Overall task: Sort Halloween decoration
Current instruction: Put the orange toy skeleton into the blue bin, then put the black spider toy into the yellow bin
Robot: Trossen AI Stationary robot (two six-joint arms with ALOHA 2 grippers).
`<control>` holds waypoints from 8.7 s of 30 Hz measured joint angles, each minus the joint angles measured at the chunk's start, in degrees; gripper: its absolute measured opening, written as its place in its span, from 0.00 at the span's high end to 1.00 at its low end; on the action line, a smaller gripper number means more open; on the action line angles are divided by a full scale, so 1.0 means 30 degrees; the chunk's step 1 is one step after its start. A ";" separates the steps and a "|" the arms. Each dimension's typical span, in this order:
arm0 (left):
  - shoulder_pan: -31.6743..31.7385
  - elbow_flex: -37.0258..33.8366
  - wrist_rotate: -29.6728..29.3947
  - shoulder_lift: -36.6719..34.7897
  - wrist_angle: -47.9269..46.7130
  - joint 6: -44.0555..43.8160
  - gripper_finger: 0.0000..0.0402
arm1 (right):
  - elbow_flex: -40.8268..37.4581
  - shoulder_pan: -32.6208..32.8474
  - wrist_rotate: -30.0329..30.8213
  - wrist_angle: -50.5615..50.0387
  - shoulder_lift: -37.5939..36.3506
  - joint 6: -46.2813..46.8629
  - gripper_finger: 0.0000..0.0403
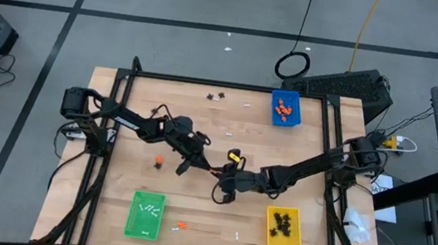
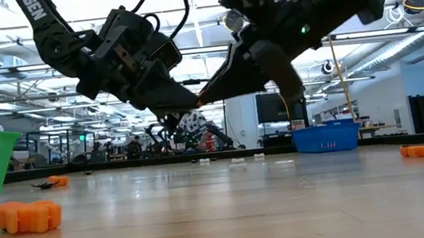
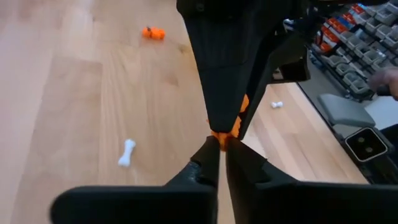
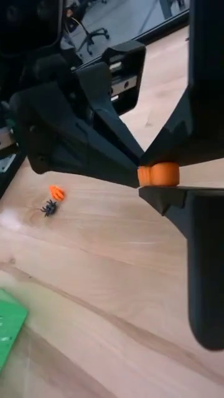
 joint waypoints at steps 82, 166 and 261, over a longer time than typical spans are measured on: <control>0.0989 0.0007 -0.4683 -0.4190 -0.7135 0.5339 0.65 | -0.0007 -1.9628 -0.7023 -1.7187 -0.5207 0.8936 0.58; -0.9469 0.0073 -1.5147 -0.6999 -2.3473 -0.0620 1.00 | -0.1996 -0.9827 -0.5439 -0.6544 -0.9783 0.4797 1.00; -0.4791 -0.5625 -1.1725 -0.6674 0.5753 0.1392 0.72 | 0.0364 0.4080 -0.8910 -1.1114 -0.8562 1.9469 1.00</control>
